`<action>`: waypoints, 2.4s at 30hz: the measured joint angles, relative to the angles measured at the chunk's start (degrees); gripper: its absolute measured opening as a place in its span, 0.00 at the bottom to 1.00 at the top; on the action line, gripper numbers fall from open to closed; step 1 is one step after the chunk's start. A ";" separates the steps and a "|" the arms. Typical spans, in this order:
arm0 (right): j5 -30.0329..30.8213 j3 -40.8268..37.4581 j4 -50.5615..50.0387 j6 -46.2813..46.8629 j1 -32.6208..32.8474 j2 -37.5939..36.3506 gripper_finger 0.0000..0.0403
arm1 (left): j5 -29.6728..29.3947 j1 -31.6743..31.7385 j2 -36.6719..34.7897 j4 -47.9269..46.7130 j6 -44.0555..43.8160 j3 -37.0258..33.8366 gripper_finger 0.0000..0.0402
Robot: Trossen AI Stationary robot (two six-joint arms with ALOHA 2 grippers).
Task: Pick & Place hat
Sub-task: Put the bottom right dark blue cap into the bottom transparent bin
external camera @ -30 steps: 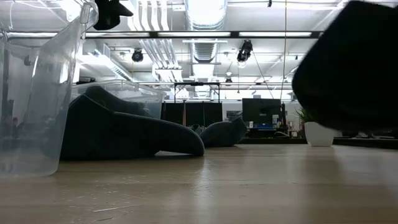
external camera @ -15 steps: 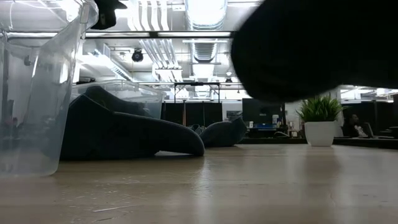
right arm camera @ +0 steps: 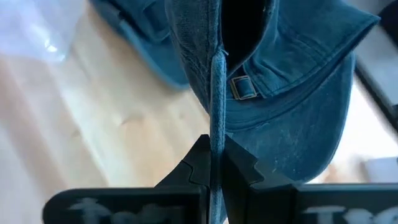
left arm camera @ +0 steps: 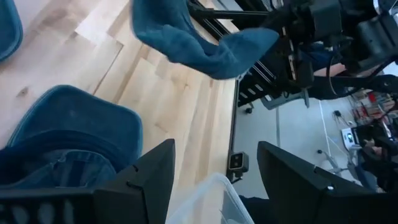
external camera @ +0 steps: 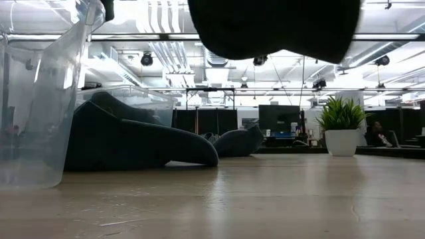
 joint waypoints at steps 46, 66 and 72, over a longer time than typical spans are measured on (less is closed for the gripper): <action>40.50 2.29 9.79 -32.05 -18.62 0.00 0.03 | -39.53 -9.27 17.76 44.19 12.51 0.00 0.55; 41.83 1.39 12.57 -41.81 -18.69 0.00 0.03 | -46.69 -11.35 7.72 38.57 1.83 0.04 0.55; 41.81 1.37 13.89 -41.87 -18.69 0.00 0.03 | -48.84 -11.37 7.84 37.33 -4.93 -0.02 0.55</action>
